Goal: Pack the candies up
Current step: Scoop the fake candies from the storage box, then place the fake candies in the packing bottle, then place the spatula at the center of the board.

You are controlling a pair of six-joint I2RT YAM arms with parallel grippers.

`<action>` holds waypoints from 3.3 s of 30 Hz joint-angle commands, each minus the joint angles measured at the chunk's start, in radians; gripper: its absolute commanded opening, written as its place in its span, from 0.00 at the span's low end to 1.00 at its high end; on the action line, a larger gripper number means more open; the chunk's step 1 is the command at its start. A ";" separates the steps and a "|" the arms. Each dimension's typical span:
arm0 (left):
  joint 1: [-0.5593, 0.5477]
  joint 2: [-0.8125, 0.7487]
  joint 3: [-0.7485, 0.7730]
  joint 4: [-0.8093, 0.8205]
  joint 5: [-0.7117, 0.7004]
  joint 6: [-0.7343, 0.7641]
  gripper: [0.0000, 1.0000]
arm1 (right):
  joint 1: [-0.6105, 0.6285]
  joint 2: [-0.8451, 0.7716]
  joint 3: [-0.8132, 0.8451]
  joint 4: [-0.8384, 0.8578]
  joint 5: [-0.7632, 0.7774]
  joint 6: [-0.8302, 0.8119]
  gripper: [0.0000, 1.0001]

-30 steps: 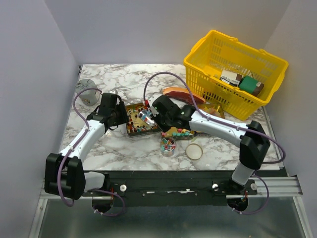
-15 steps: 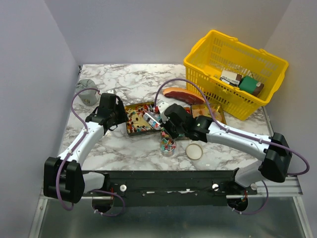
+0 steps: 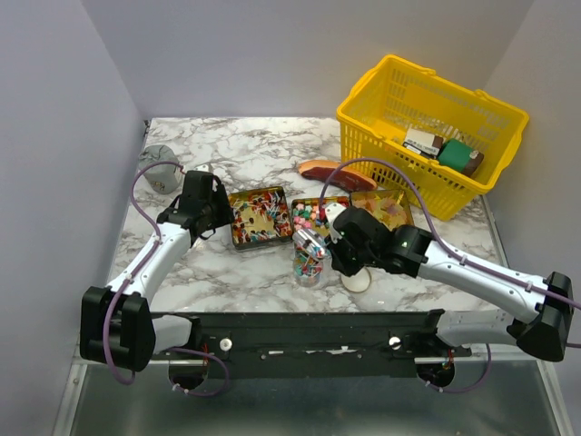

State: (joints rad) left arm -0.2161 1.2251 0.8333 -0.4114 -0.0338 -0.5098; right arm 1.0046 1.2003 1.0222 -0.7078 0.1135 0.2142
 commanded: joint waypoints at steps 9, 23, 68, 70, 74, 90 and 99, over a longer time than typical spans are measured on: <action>0.001 0.013 0.003 0.005 -0.011 -0.004 0.59 | 0.015 -0.019 0.021 -0.312 -0.146 0.070 0.01; 0.015 0.016 0.006 0.010 -0.006 -0.004 0.59 | 0.022 0.090 0.136 -0.490 -0.120 0.103 0.01; 0.024 -0.024 -0.014 0.011 0.009 -0.012 0.59 | -0.306 -0.123 -0.138 -0.555 0.569 0.884 0.01; 0.023 -0.026 -0.016 0.006 0.009 -0.010 0.59 | -0.372 -0.154 -0.158 -0.523 0.568 0.898 0.01; 0.024 -0.027 -0.016 0.008 0.008 -0.009 0.59 | -0.426 -0.223 -0.252 -0.457 0.557 0.958 0.01; 0.024 -0.015 -0.016 0.005 0.009 -0.007 0.59 | -0.551 -0.097 -0.430 -0.127 0.342 0.863 0.26; 0.024 -0.010 -0.017 0.003 0.002 -0.012 0.59 | -0.554 -0.145 -0.367 -0.128 0.322 0.771 0.34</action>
State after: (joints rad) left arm -0.1974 1.2221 0.8261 -0.4061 -0.0326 -0.5175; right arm 0.4561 1.0901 0.6102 -0.8719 0.4587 1.0359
